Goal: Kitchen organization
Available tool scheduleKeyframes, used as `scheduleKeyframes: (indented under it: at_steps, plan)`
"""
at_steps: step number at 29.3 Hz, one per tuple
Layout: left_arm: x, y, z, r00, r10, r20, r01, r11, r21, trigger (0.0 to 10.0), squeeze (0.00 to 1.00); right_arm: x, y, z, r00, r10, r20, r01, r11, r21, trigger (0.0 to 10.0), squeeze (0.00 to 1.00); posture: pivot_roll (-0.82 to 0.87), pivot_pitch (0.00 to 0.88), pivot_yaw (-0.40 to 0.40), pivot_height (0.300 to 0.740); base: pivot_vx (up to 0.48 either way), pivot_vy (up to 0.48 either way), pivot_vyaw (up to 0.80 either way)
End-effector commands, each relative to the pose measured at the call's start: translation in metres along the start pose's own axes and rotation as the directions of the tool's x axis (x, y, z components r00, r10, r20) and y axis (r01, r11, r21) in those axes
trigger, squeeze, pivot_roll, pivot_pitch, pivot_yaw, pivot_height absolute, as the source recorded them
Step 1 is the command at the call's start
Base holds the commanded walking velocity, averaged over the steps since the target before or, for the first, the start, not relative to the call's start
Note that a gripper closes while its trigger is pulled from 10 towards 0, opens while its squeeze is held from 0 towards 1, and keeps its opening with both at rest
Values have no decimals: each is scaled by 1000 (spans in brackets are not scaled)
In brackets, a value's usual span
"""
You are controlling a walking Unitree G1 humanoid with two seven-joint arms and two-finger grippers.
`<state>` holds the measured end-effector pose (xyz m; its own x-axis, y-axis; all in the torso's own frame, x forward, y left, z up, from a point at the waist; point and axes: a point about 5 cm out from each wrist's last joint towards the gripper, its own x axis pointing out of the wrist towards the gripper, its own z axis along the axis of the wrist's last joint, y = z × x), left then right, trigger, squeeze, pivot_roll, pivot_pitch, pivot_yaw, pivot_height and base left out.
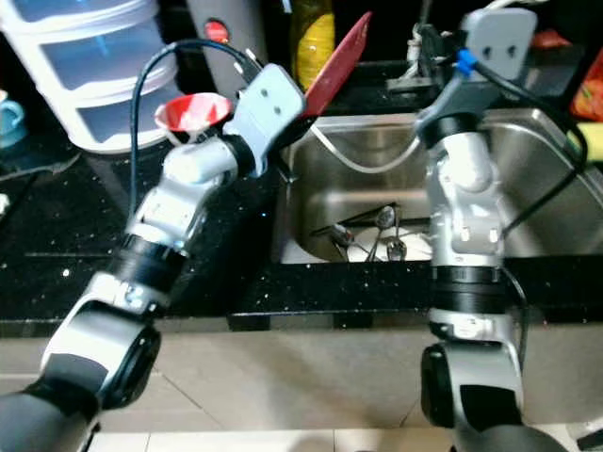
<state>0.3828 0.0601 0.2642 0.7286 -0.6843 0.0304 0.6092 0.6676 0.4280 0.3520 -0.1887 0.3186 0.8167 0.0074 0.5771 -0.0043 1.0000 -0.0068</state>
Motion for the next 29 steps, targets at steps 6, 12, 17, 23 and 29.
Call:
scheduleKeyframes:
  at_steps: [6,12,17,23,29]
  plan:
    - [12,-9,-25,996,-34,-84,-14,863,-505,10000,412,-8,10,-30,982,65,-177,-96,981,-171,10000,0,-37,0,85,740,0,0,0]
    - [11,-11,-38,986,-22,-165,-85,787,-611,10000,400,-18,23,-55,942,134,-307,-197,963,-184,10000,0,-23,0,82,740,0,0,0]
    - [8,-4,-49,973,21,-232,-177,711,-681,10000,1000,-20,32,-64,920,174,-350,-235,962,-139,10000,0,-7,0,72,740,0,0,0]
    - [-10,35,-9,956,272,106,-103,654,-749,10000,188,-13,42,-55,935,206,-288,-244,965,-101,10000,0,12,0,54,740,0,0,0]
    - [-44,70,8,873,424,242,-116,662,-741,10000,0,-10,47,-46,953,211,-219,-232,970,-75,10000,0,22,0,47,740,0,0,0]
